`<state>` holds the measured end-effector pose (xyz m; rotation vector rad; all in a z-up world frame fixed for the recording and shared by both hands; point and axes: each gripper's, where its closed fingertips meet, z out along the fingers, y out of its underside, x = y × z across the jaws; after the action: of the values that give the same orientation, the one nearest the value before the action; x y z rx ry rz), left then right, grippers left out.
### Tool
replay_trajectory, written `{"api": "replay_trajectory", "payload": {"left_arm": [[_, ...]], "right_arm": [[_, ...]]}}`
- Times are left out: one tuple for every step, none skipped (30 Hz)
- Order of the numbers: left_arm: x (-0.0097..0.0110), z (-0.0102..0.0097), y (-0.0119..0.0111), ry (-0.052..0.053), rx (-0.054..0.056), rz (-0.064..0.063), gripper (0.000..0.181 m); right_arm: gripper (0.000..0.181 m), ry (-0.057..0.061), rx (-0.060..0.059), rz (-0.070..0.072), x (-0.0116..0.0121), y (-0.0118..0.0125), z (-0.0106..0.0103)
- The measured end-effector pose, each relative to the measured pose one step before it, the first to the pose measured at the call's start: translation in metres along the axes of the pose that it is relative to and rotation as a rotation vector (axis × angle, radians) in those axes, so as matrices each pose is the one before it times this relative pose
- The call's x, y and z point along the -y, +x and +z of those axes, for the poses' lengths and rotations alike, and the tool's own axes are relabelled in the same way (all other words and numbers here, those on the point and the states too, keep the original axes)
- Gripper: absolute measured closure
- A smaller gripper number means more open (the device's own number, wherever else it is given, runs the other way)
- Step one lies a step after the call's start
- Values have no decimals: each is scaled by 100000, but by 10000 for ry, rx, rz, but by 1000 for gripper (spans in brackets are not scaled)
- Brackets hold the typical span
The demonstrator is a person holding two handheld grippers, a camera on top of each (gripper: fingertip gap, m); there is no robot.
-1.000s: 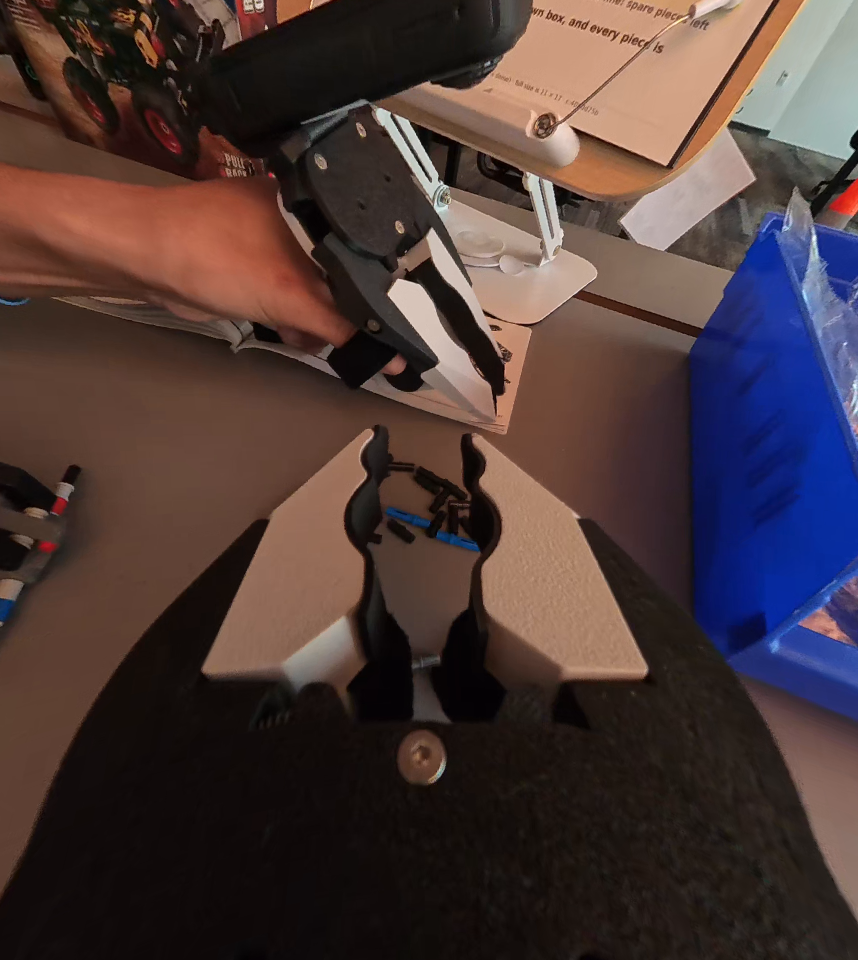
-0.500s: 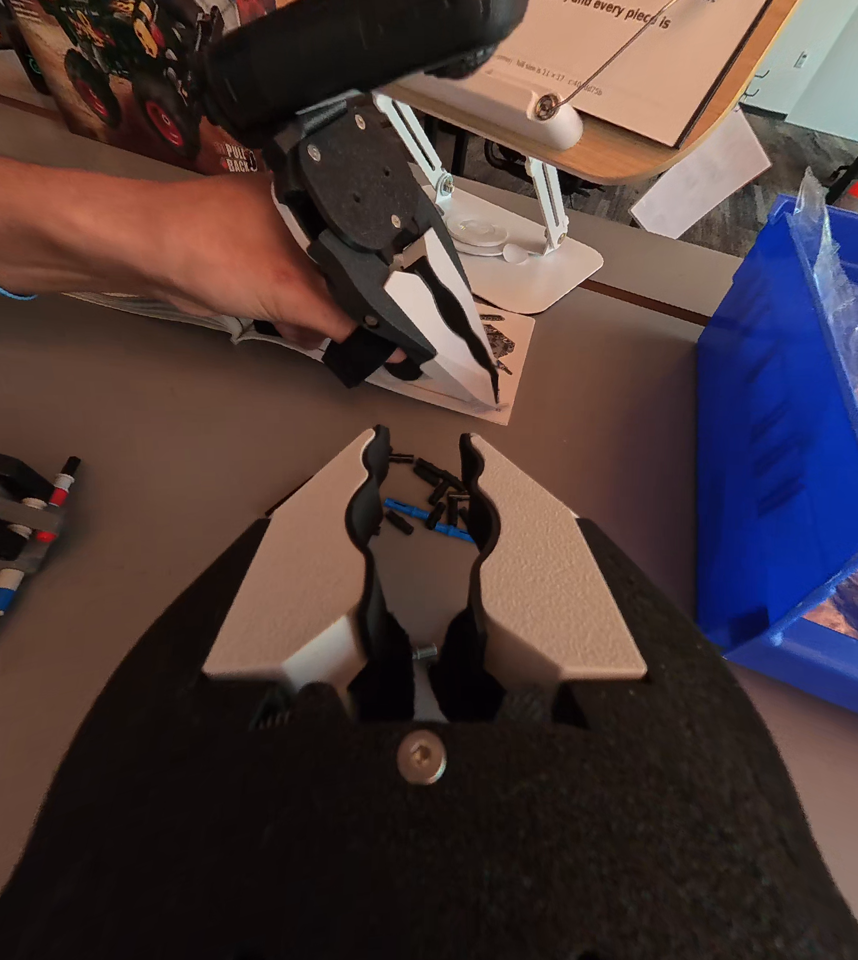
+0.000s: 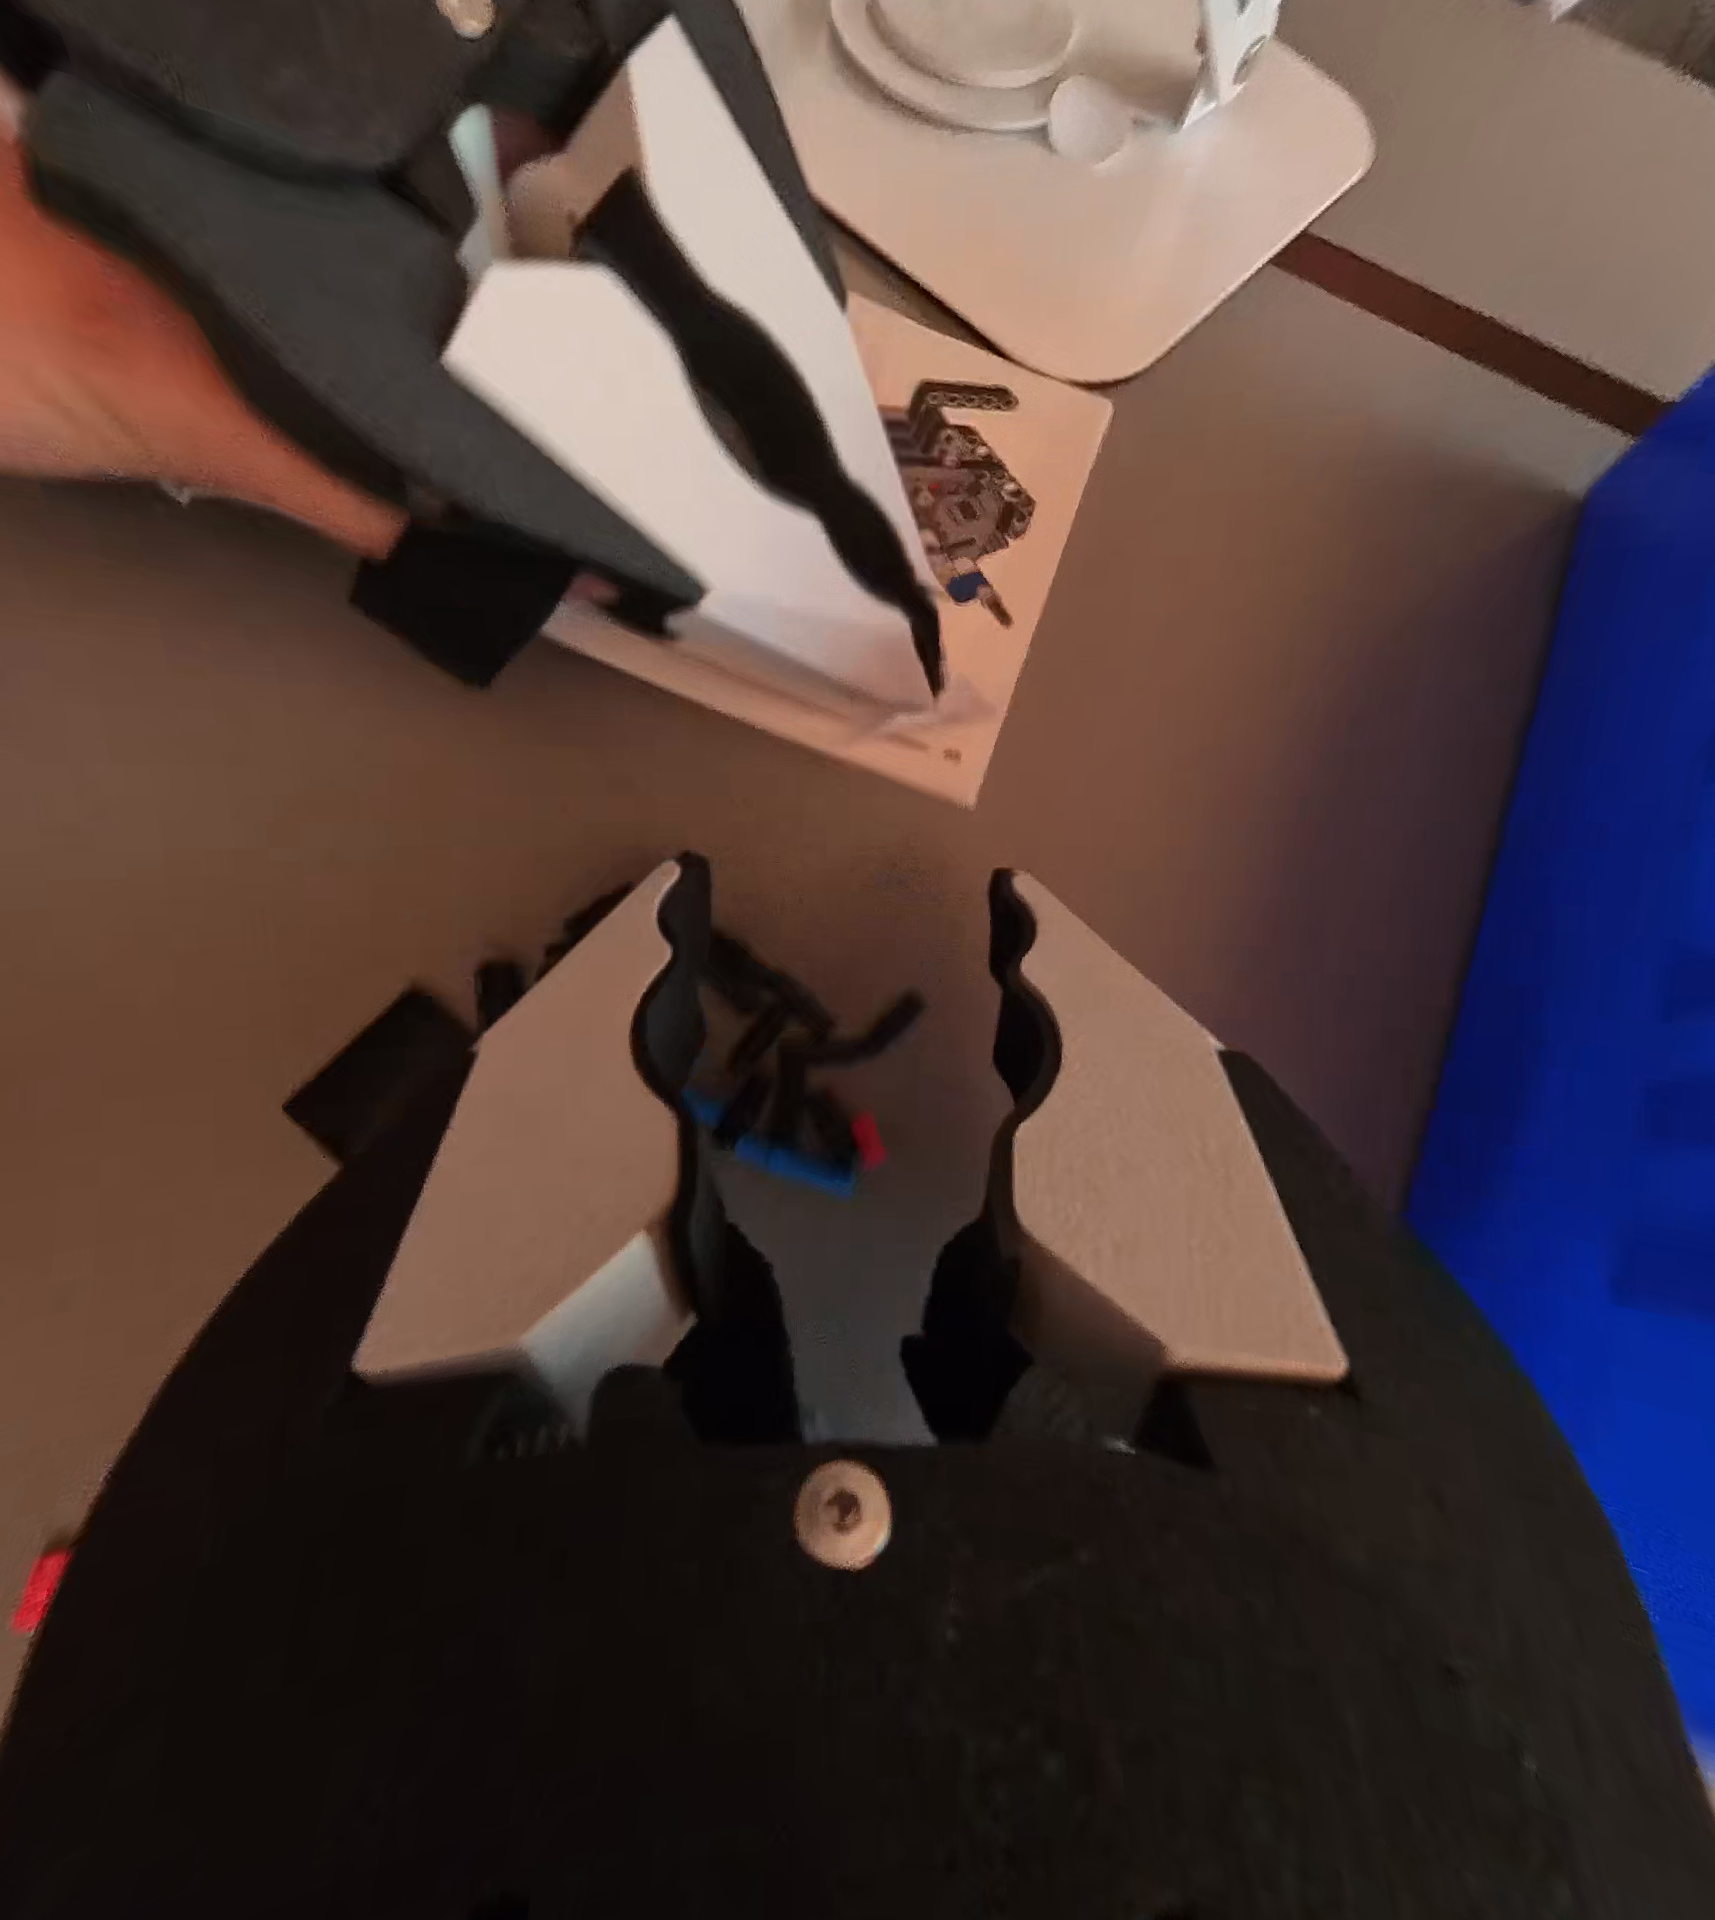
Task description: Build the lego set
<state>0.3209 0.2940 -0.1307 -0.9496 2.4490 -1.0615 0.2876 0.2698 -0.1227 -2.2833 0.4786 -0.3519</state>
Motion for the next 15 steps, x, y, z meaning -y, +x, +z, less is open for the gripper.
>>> {"api": "replay_trajectory", "payload": {"left_arm": [[-17, -42, -51, 51, -8, -87, 181], [-8, -79, -57, 51, -5, -95, 181], [1, -146, -72, 69, 9, -80, 181], [-25, -167, -88, 55, 11, -82, 181], [6, -167, -154, 74, 48, -94, 181], [-35, -162, -207, 47, 67, -79, 181], [-66, -118, -130, 25, 13, -85, 181], [-18, -113, -61, 44, -21, -85, 181], [10, -127, 12, 44, -42, -76, 181], [47, -147, -1, 45, -14, -81, 181], [63, -223, -66, 46, 43, -90, 181], [152, -328, -148, 97, 83, -114, 181], [180, -396, -139, 104, 34, -193, 181], [-30, -391, 25, -54, -120, -258, 181], [-370, -346, 109, -281, -185, -236, 181]], "right_arm": [[128, -138, 396, 246, 481, 58, 779], [128, -95, 349, 324, 482, 64, 613], [129, 58, 379, 273, 624, -143, 418], [136, 158, 256, 222, 577, -152, 293], [139, 77, 134, 178, 354, -113, 311], [142, -199, -110, 145, -100, 186, 349], [142, -229, -108, 94, -224, 146, 409], [144, -176, -63, 135, -278, 75, 443], [147, -90, 49, 101, -155, -107, 449], [150, -11, -7, 81, -59, -40, 394], [153, 95, -272, -15, 161, 389, 142], [156, -54, -184, -44, 39, 300, 81], [161, -34, -25, 5, 28, 70, 30], [167, 5, -85, 2, -23, 174, -18], [173, 16, -154, -103, -107, 263, -44]]}}
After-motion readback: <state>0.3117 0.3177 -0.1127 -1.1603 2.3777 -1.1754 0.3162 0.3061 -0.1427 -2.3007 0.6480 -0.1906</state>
